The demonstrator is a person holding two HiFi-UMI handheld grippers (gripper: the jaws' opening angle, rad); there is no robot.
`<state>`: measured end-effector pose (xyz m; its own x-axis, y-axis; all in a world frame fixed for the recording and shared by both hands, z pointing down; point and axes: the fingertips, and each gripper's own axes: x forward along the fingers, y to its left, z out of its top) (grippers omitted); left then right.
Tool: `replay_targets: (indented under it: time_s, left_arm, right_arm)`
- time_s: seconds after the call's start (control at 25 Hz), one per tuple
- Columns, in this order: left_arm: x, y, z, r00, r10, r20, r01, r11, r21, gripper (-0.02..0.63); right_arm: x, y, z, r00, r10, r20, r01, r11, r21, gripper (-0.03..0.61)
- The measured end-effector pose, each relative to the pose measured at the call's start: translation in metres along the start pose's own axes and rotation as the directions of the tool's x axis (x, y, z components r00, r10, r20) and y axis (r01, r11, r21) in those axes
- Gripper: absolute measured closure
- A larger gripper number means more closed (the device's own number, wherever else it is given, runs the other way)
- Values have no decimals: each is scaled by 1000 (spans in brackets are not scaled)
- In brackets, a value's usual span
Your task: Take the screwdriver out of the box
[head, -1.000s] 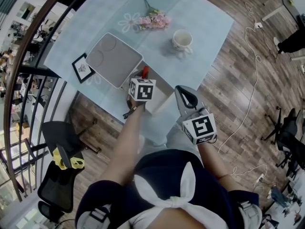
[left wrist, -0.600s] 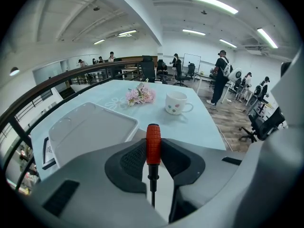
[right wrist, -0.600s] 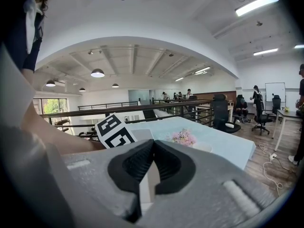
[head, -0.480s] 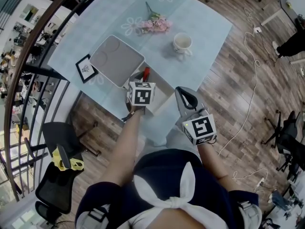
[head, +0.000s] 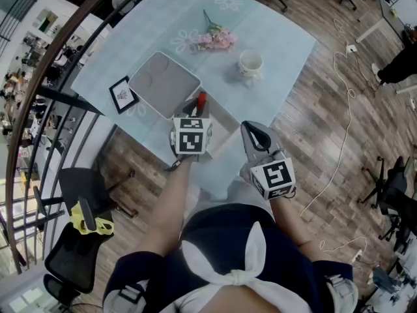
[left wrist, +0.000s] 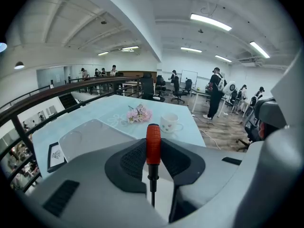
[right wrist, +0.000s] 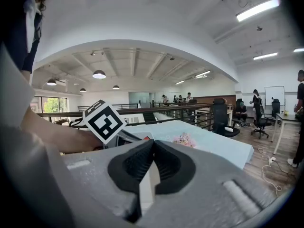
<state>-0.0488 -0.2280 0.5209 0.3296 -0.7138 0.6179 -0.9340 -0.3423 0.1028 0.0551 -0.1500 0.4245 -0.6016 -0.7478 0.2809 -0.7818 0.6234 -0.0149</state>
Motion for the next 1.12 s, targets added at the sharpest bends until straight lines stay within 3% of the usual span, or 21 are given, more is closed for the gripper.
replay_targets:
  time_s: [0.44,1.12]
  left_arm:
    - [-51,-9,17,993,-2,119,1,1000,12,506]
    - [-127,-34,26,960,-57,274,47,998,41,506]
  right_arm:
    - [-12,18,10,999,19,31,-18,999,-27,580]
    - [-24,49,19,997,62,53,-60,997,-44,580]
